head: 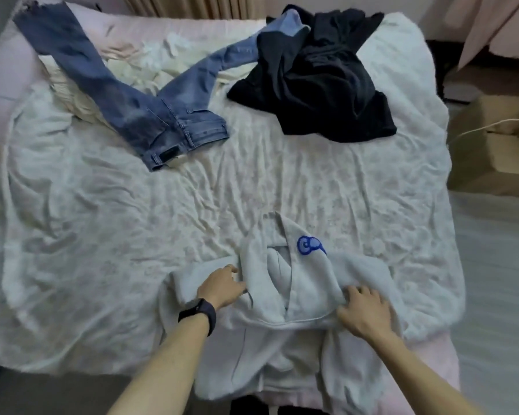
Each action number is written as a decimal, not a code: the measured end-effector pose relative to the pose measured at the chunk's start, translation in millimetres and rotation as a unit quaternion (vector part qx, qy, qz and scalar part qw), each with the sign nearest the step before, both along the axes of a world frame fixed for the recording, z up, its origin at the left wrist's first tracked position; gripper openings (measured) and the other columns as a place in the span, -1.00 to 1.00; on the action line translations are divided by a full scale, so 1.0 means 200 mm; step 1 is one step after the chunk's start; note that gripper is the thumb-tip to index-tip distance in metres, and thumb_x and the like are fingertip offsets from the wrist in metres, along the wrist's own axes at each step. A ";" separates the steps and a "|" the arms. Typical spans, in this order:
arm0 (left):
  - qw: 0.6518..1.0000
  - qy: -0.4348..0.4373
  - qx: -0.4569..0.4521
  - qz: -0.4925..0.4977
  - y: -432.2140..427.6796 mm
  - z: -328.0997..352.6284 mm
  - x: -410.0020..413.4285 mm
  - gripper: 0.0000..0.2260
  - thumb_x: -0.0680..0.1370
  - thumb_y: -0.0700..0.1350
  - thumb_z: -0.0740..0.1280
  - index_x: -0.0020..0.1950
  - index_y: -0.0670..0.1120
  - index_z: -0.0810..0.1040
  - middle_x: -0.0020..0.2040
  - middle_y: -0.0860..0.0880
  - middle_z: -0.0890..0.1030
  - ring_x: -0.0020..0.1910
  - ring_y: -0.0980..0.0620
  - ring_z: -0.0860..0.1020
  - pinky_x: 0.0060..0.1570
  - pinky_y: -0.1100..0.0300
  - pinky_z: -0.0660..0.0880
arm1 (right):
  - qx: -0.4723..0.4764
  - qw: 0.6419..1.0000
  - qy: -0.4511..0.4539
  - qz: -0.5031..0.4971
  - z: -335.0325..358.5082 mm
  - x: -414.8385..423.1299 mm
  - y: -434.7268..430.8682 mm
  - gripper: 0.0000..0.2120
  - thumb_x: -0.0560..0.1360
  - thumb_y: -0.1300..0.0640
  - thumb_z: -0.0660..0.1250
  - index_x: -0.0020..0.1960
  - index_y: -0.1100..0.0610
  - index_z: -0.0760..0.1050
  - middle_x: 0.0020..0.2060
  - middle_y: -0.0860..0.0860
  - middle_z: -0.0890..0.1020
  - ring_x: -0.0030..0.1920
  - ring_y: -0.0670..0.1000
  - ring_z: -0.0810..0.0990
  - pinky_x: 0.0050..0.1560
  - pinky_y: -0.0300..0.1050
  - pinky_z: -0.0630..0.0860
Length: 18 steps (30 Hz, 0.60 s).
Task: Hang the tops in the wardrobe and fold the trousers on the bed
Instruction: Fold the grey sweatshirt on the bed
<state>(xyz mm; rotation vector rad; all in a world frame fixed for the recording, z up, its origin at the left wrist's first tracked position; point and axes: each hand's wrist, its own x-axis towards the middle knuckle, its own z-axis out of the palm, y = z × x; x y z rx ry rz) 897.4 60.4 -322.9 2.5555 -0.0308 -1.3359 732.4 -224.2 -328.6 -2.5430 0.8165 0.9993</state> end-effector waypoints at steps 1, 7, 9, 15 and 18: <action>0.998 0.018 -0.019 0.050 -0.02 -0.04 0.03 -0.35 0.52 0.24 0.33 0.54 0.02 0.31 0.42 -0.03 0.48 0.32 -0.06 0.50 0.15 0.10 0.45 | 0.033 0.999 -0.025 -0.028 -0.03 0.05 0.01 -0.54 0.50 -0.12 0.23 0.37 -0.03 0.43 0.30 0.03 0.52 0.29 0.12 0.46 0.24 0.04 0.42; 0.986 0.054 -0.093 0.129 -0.12 -0.31 0.09 -0.67 0.56 0.03 0.38 0.27 -0.06 0.50 0.22 -0.04 0.62 0.08 -0.06 0.58 0.05 0.10 0.51 | 0.112 0.982 -0.094 -0.117 -0.21 0.36 0.05 -0.75 0.57 -0.02 0.27 0.16 0.11 0.43 -0.07 0.12 0.63 -0.07 0.23 0.60 -0.08 0.10 0.56; 0.975 -0.026 -0.141 0.169 -0.15 -0.29 0.14 -0.87 0.59 -0.09 0.34 0.12 -0.03 0.56 0.09 -0.01 0.66 0.04 -0.05 0.61 0.02 0.07 0.56 | 0.110 0.958 -0.188 -0.185 -0.22 0.43 0.02 -0.86 0.59 0.07 0.23 0.10 0.08 0.47 -0.11 0.12 0.63 -0.05 0.25 0.59 -0.11 0.08 0.50; 0.905 -0.247 -0.252 0.240 -0.34 -0.02 0.79 -0.76 0.62 -0.10 0.33 0.19 -0.23 0.52 0.08 -0.20 0.64 0.03 -0.13 0.60 -0.04 0.12 0.50 | 0.080 0.850 -0.446 -0.268 -0.03 0.95 -0.14 -0.88 0.62 0.06 0.23 0.11 -0.02 0.51 -0.06 -0.02 0.62 -0.04 0.02 0.55 -0.11 -0.17 0.30; 0.889 -0.283 -0.285 0.221 -0.51 0.09 1.20 -0.88 0.60 -0.13 0.35 0.14 -0.07 0.56 0.01 0.02 0.66 0.04 -0.06 0.62 -0.08 0.19 0.46 | 0.088 0.835 -0.488 -0.238 0.02 1.34 -0.24 -0.85 0.61 0.10 0.25 0.14 -0.02 0.53 -0.06 -0.04 0.64 -0.02 0.05 0.58 -0.09 -0.12 0.37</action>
